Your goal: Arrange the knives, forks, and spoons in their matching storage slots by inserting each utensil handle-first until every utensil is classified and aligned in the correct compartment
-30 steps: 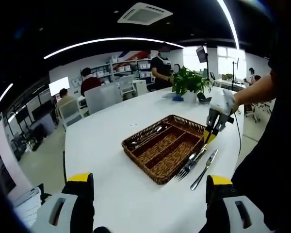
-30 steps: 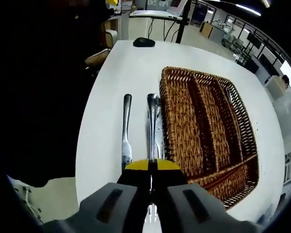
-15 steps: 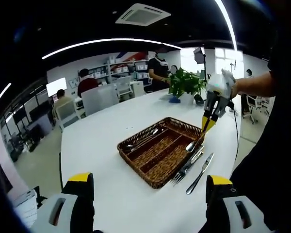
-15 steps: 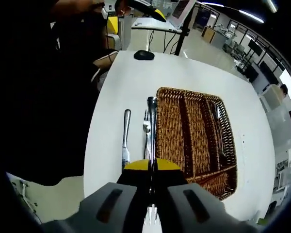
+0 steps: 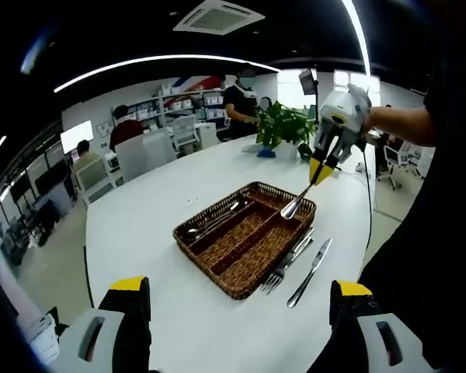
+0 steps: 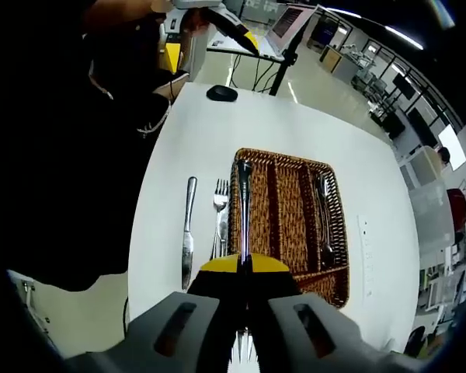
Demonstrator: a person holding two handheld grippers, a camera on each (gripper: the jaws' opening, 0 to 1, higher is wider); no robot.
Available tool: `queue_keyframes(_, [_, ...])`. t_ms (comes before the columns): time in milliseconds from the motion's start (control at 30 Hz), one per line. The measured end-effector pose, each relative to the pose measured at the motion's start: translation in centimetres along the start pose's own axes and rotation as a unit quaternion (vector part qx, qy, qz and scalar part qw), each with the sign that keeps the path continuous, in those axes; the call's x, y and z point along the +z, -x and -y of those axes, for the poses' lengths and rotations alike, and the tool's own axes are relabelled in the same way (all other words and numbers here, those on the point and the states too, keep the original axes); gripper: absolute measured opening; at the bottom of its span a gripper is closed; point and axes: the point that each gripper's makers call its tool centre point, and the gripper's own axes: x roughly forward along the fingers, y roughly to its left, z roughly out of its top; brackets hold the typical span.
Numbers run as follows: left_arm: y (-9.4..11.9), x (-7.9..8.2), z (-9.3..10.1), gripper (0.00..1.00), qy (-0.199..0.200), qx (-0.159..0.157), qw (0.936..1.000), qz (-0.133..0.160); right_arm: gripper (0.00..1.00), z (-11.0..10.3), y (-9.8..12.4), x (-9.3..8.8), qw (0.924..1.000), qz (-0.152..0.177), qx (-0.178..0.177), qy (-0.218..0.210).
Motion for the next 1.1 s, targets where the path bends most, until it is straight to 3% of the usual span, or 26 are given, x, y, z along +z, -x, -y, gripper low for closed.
queue_keyframes(533, [1.1,0.8,-0.3,1.00,0.022,0.004,0.9997,0.009,0.00,1.7,0.0,1.4,0.9997,0.010,-0.013,0.019])
queue_keyframes(1100, [1.2,0.8,-2.0,1.00,0.038,0.003,0.9992,0.009,0.00,7.0,-2.8,3.3,0.9992,0.016,-0.019,0.032])
